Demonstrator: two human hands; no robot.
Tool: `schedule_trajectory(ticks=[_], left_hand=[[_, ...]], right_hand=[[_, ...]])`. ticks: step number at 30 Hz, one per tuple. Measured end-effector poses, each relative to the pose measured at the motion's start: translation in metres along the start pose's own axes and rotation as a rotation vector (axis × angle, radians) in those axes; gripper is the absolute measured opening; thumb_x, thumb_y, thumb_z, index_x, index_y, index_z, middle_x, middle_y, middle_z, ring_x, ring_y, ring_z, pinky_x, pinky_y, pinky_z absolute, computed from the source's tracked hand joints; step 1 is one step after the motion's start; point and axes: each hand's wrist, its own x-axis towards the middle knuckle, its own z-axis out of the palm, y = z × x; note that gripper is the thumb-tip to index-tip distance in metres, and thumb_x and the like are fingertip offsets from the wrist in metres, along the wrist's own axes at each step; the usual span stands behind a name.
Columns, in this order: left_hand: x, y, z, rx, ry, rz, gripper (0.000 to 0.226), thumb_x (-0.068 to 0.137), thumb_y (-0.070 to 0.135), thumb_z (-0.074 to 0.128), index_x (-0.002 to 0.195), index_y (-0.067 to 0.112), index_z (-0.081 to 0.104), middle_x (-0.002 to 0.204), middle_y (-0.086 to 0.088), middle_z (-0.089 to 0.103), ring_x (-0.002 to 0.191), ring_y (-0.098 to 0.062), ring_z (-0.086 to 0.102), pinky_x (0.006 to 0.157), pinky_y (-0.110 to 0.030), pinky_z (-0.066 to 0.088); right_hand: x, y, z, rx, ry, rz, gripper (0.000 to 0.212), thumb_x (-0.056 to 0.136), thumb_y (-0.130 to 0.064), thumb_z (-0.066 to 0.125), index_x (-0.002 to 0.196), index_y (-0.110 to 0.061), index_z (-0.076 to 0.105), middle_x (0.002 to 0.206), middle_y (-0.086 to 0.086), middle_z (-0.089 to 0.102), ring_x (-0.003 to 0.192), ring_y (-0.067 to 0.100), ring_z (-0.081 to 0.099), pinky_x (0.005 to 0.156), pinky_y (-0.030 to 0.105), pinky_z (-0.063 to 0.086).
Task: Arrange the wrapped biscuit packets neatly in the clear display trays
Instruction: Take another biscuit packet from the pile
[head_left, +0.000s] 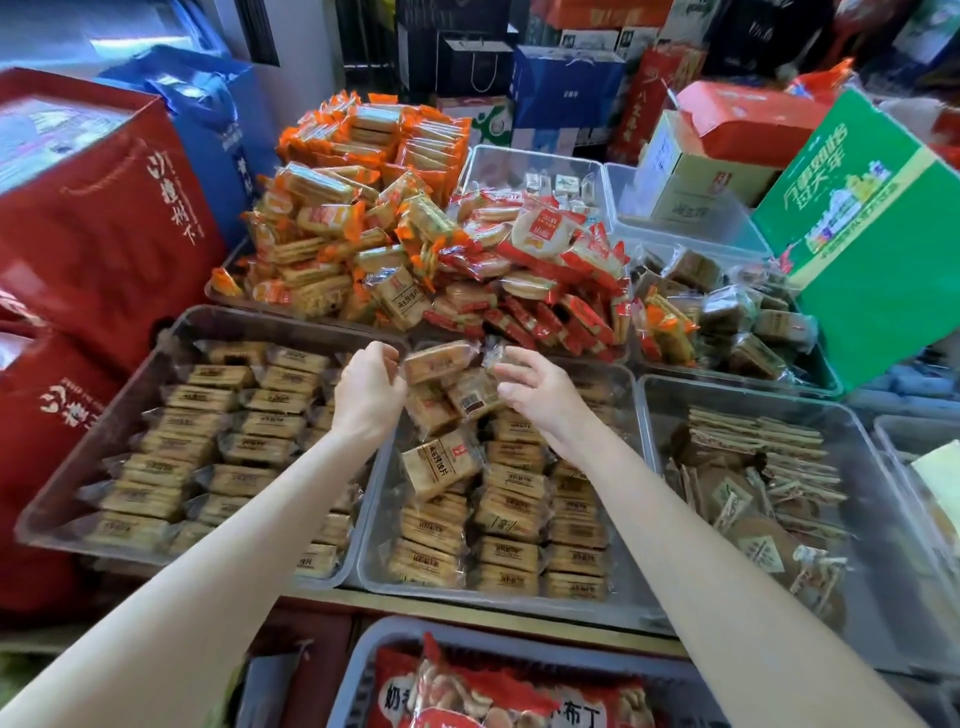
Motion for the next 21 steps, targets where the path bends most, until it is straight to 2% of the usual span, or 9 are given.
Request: schedule_trajectory(ticks=[2,4,7,9,12,14,16,18,21], left_hand=[[-0.004,0.0,0.006,0.098,0.002,0.08,0.028,0.091,0.008,0.051,0.119,0.006,0.055,0.118,-0.012,0.053,0.107,-0.03,0.053,0.087,-0.035,0.04],[-0.009,0.0,0.013,0.231,0.072,0.252,0.029,0.087,0.004,0.052,0.116,0.003,0.057,0.12,-0.014,0.052,0.107,-0.033,0.049,0.088,-0.038,0.039],[-0.024,0.001,0.034,0.302,0.045,0.562,0.035,0.076,-0.008,0.058,0.11,-0.002,0.061,0.116,-0.019,0.057,0.102,-0.038,0.054,0.085,-0.046,0.046],[-0.038,0.005,0.052,0.329,-0.133,0.699,0.043,0.077,-0.008,0.057,0.119,-0.002,0.058,0.125,-0.02,0.054,0.112,-0.039,0.052,0.093,-0.047,0.046],[-0.051,0.013,0.079,0.464,-0.384,0.761,0.052,0.092,0.005,0.045,0.143,0.008,0.035,0.153,-0.01,0.028,0.14,-0.024,0.026,0.114,-0.037,0.022],[-0.052,0.016,0.092,0.656,-0.473,0.796,0.053,0.097,0.012,0.036,0.148,0.01,0.023,0.158,-0.007,0.014,0.145,-0.02,0.014,0.118,-0.035,0.009],[-0.051,0.017,0.099,0.843,-0.526,0.804,0.053,0.1,0.021,0.032,0.149,0.009,0.017,0.158,-0.01,0.01,0.146,-0.022,0.01,0.119,-0.04,0.003],[-0.052,0.019,0.101,1.01,-0.548,0.783,0.053,0.101,0.025,0.027,0.149,0.005,0.014,0.157,-0.015,0.01,0.146,-0.025,0.009,0.118,-0.043,-0.002],[-0.057,0.024,0.103,1.169,-0.575,0.755,0.052,0.102,0.021,0.017,0.148,0.0,0.009,0.155,-0.023,0.007,0.145,-0.031,0.006,0.117,-0.043,-0.005]], right_hand=[[0.001,0.003,-0.013,-0.023,0.046,0.023,0.037,0.094,0.005,0.046,0.127,-0.011,0.05,0.123,0.008,0.057,0.106,0.018,0.058,0.093,0.03,0.05],[-0.001,0.007,-0.034,-0.149,0.165,0.001,0.03,0.094,0.008,0.041,0.112,-0.009,0.058,0.118,0.013,0.062,0.098,0.018,0.061,0.088,0.03,0.053],[-0.011,0.019,-0.074,-0.642,0.282,-0.061,0.032,0.092,0.007,0.039,0.106,-0.006,0.064,0.11,0.011,0.066,0.096,0.018,0.062,0.092,0.03,0.05],[-0.02,0.031,-0.091,-0.974,0.185,-0.06,0.034,0.093,0.003,0.042,0.118,-0.007,0.062,0.122,0.011,0.062,0.111,0.022,0.058,0.097,0.029,0.042],[-0.03,0.061,-0.093,-1.293,-0.016,-0.026,0.048,0.095,-0.004,0.044,0.142,-0.008,0.038,0.147,0.009,0.039,0.133,0.024,0.038,0.109,0.029,0.028],[-0.031,0.08,-0.086,-1.45,0.01,-0.076,0.059,0.094,-0.006,0.047,0.148,-0.008,0.024,0.153,0.011,0.027,0.139,0.026,0.029,0.113,0.032,0.022],[-0.029,0.095,-0.078,-1.593,0.1,-0.096,0.069,0.092,-0.012,0.054,0.149,-0.006,0.017,0.155,0.015,0.021,0.14,0.029,0.025,0.114,0.036,0.02],[-0.026,0.102,-0.071,-1.681,0.192,-0.103,0.072,0.089,-0.016,0.06,0.148,-0.005,0.019,0.15,0.019,0.027,0.135,0.032,0.032,0.11,0.038,0.028],[-0.024,0.103,-0.07,-1.7,0.311,-0.147,0.059,0.085,-0.015,0.064,0.137,-0.008,0.036,0.13,0.013,0.047,0.115,0.028,0.047,0.093,0.034,0.04]])
